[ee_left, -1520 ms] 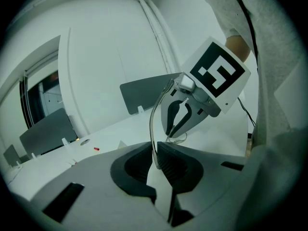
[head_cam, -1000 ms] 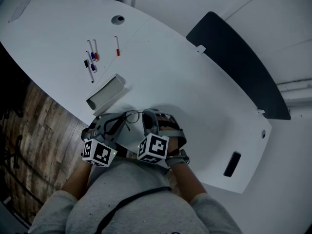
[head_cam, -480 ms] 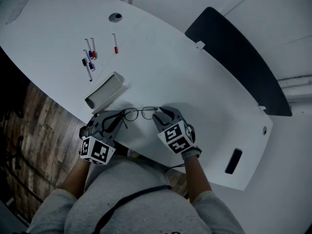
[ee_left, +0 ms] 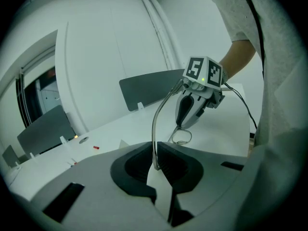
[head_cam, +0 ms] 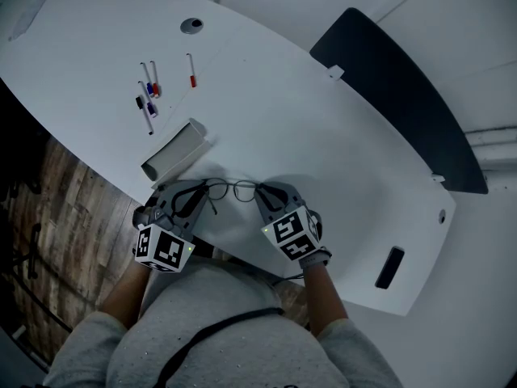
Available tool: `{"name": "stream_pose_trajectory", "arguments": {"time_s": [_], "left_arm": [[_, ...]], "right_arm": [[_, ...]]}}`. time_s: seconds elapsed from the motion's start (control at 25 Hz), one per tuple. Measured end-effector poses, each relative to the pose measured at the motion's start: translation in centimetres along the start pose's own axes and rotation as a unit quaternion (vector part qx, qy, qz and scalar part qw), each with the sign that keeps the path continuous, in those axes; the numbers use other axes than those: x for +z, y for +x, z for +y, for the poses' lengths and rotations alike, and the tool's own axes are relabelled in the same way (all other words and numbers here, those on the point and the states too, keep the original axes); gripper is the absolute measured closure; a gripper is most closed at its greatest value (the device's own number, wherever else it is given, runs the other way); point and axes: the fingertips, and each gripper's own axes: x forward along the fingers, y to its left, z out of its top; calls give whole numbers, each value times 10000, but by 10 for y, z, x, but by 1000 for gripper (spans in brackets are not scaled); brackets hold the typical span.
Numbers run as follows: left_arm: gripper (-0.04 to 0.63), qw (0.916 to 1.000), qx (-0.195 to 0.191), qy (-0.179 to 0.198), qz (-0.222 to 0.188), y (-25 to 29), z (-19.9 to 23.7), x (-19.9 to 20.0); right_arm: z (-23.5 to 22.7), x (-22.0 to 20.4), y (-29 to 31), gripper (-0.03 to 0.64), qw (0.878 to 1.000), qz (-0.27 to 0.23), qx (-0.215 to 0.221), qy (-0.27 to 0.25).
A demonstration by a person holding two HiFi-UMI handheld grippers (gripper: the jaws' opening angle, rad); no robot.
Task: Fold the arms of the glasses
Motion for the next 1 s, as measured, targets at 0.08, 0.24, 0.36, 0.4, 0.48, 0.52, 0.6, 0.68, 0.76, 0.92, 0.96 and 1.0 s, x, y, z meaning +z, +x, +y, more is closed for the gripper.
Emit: {"name": "stream_pose_trajectory", "arguments": {"time_s": [0.08, 0.24, 0.36, 0.4, 0.48, 0.52, 0.6, 0.68, 0.76, 0.92, 0.96, 1.0], "left_arm": [[554, 10000, -23, 11, 14, 2, 0, 0], [554, 10000, -69, -21, 16, 6, 0, 0], [554, 9999, -146, -2, 5, 10, -2, 2], [554, 9998, -175, 18, 3, 12, -4, 3], [554, 9997, -216, 71, 9, 14, -7, 5], [554, 9997, -232, 82, 12, 15, -8, 5], [554, 9996, -255, 74, 18, 18, -9, 6], [554, 9996, -275, 69, 32, 20, -10, 6], [554, 9995, -305, 80, 37, 22, -10, 6], [554, 9994, -334, 105, 60, 26, -11, 7], [554, 9993, -344, 107, 68, 27, -10, 7], [554, 9993, -359, 112, 73, 29, -10, 7]], "right_arm": [[0, 0, -1, 557, 10000, -37, -21, 4], [-2, -1, -3, 557, 10000, -89, -35, 29], [-1, -1, -3, 558, 9999, -105, -16, 4], [-1, -1, -3, 558, 9999, -112, -9, 1], [0, -1, -3, 558, 9999, -129, -2, 14], [0, -1, -3, 558, 9999, -138, -4, 26], [0, -1, -4, 558, 9999, -162, -5, 44], [0, -1, -5, 560, 9998, -188, 2, 48], [0, -2, -5, 560, 9998, -208, 7, 55], [0, -2, -7, 560, 9996, -266, 11, 88], [0, -2, -7, 561, 9996, -281, 13, 99], [0, -2, -7, 561, 9995, -296, 15, 107]]}}
